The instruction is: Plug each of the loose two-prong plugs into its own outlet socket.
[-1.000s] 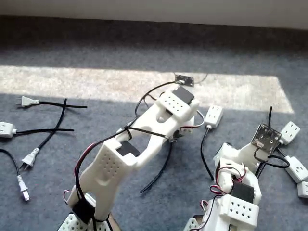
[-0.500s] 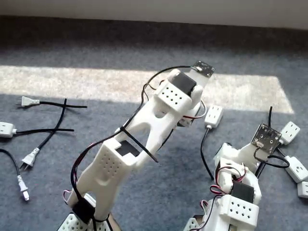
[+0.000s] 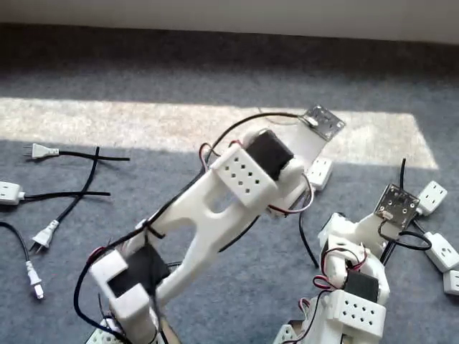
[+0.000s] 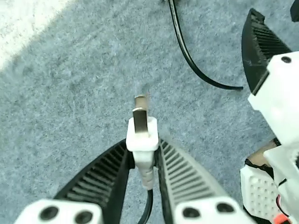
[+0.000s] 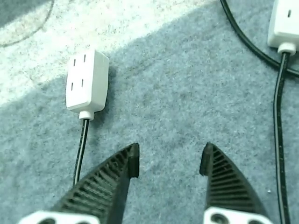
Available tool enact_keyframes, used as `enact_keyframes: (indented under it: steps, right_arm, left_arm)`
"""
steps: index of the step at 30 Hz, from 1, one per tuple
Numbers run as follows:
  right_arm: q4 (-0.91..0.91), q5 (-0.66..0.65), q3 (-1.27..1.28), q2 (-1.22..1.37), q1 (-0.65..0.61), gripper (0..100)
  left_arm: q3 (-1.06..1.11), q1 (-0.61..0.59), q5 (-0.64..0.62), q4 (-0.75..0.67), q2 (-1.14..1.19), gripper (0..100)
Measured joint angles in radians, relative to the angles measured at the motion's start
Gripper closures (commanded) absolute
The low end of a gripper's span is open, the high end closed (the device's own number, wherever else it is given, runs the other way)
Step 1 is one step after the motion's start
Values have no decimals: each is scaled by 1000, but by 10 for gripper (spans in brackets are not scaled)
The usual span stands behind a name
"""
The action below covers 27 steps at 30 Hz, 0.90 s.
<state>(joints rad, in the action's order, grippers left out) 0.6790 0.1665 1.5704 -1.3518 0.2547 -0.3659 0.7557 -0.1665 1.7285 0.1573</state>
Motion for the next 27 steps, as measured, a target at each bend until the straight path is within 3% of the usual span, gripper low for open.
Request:
enact_keyframes:
  steps: [6,11,15,18,27]
  right_arm:
    - [-28,0,0,0,0,781]
    - [-28,0,0,0,0,781]
    - [-28,0,0,0,0,781]
    - [-28,0,0,0,0,782]
    - [-28,0,-55,0,-137,783]
  left_arm:
    - [476,2,9,-367,-324,994]
    - [999,2,133,-916,-562,993]
    - [1339,3,163,-1363,-643,993]
    - [1430,3,161,-1550,-644,993]
    - [1465,2,110,-1881,-443,994]
